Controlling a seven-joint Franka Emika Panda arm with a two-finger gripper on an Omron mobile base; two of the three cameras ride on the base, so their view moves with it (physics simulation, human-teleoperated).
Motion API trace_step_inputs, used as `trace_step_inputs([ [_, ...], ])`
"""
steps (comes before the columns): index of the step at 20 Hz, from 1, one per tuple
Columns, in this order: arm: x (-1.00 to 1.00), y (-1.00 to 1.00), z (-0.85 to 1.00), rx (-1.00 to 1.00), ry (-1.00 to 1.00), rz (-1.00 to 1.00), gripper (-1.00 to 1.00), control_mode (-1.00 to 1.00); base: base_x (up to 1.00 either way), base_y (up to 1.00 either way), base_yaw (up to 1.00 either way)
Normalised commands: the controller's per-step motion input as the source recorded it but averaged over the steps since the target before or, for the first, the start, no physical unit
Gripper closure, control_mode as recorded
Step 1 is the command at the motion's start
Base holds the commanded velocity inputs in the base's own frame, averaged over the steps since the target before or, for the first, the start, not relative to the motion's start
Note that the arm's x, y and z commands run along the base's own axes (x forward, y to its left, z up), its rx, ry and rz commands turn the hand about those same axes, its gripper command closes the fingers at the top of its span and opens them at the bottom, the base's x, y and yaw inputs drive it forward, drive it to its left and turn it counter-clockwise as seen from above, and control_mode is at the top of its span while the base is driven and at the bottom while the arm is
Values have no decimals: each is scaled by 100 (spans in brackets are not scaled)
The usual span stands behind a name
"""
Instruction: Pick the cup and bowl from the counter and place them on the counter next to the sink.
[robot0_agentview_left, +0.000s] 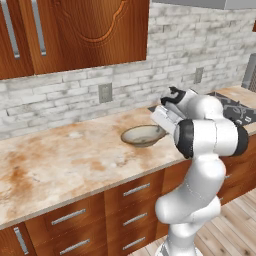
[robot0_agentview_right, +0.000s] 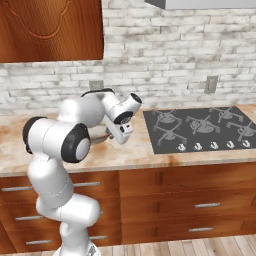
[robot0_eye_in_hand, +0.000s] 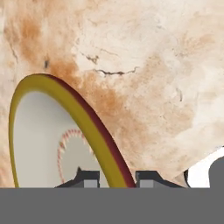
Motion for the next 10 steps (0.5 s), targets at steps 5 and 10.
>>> trace_step_inputs([
  [5,-78,-6,18,0,0,12,100,-100,0,0,0],
  [10,-80,0,14,5,-18,16,100,-100,0,0,0],
])
